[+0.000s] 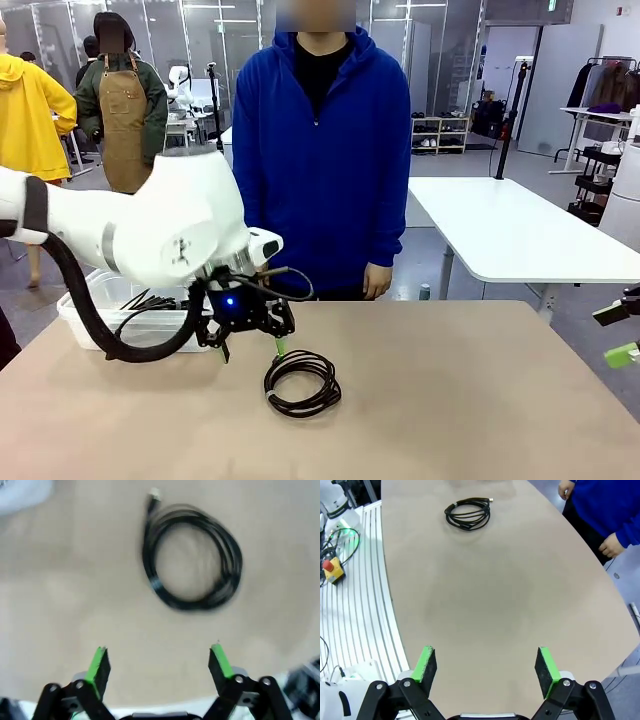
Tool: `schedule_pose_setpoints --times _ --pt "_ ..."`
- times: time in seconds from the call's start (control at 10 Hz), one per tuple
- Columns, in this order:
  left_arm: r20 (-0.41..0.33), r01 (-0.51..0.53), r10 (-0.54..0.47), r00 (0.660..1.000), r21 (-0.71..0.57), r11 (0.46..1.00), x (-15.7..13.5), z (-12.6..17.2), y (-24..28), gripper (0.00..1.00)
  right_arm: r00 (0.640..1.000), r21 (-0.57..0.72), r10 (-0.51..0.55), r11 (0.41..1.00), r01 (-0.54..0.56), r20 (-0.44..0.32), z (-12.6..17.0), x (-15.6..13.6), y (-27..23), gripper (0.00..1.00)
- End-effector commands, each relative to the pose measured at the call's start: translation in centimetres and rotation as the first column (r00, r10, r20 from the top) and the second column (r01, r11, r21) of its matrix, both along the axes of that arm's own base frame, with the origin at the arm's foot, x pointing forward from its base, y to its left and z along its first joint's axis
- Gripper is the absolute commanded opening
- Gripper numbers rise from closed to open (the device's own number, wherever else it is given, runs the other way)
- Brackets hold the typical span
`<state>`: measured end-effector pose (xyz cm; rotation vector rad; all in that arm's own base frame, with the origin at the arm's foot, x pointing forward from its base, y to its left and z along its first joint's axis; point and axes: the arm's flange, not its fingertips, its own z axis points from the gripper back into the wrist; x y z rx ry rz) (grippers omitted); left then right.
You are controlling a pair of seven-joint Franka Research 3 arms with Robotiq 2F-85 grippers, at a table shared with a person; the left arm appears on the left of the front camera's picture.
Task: Organize and store the cables.
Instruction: Place the USB Extension Cable into the Organizing box.
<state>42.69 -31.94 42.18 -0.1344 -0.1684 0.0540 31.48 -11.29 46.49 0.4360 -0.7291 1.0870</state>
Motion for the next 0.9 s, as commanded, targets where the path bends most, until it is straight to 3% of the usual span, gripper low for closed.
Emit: schedule_pose_setpoints --times 0.0,0.3,0.8 --pt "0.017 -0.155 0.154 0.988 0.095 0.983 1.7 -3.3 -2.5 1.0 1.0 0.015 -0.003 1.0 0.003 -0.002 0.1 -0.1 0.2 1.0" --pt "0.012 -0.224 0.224 0.975 0.079 0.971 3.1 -6.7 -2.3 1.0 1.0 0.015 -0.003 1.0 0.003 -0.002 0.1 -0.1 0.2 1.0" --pt "-0.049 -0.219 0.224 0.973 0.104 0.97 5.0 -10.8 -3.4 1.0 1.0 0.015 -0.003 1.0 0.003 -0.002 0.1 -0.1 0.2 1.0"
